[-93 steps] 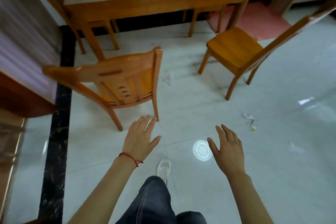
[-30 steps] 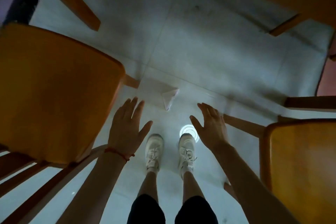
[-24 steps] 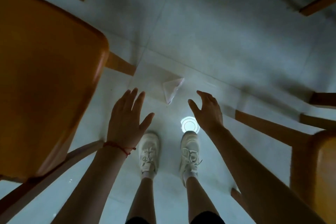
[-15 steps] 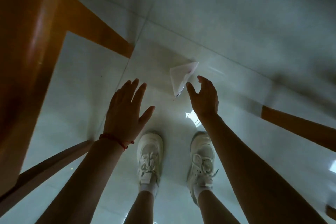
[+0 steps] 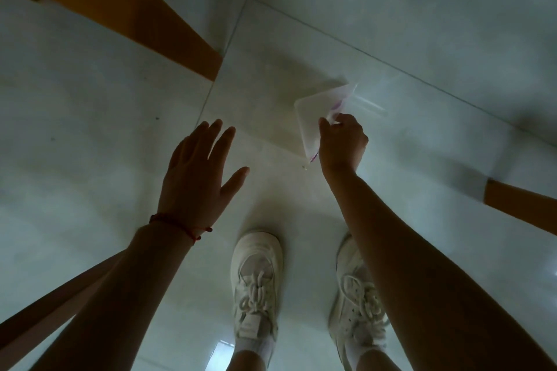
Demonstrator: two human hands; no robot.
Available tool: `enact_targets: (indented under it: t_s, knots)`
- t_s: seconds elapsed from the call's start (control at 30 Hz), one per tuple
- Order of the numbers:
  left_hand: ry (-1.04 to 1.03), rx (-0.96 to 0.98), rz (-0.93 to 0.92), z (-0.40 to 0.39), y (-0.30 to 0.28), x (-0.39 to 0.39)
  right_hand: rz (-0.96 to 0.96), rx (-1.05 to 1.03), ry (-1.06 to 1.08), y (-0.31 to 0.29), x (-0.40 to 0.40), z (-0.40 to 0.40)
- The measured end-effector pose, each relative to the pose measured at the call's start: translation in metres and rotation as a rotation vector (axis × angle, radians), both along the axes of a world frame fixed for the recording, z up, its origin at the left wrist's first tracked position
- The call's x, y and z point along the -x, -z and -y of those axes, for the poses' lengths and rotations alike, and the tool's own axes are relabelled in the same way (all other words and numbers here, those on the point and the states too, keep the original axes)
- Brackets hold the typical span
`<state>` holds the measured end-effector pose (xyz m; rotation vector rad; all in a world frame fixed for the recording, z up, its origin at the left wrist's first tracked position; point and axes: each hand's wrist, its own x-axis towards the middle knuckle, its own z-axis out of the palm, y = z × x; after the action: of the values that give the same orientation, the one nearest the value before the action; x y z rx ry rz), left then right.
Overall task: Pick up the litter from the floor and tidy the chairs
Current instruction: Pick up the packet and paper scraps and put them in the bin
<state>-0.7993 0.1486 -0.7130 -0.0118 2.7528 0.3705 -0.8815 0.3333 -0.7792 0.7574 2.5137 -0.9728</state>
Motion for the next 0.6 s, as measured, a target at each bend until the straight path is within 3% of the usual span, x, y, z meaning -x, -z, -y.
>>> enact_targets:
  t_s: [0.27,0.6]
  knots:
    - [0.036,-0.003,0.015,-0.008,-0.034,0.002,-0.124,0.044,-0.087,-0.045,-0.011,-0.018]
    - [0.069,-0.018,-0.03,-0.04,-0.183,0.005,-0.33,0.021,-0.4,-0.215,-0.016,-0.075]
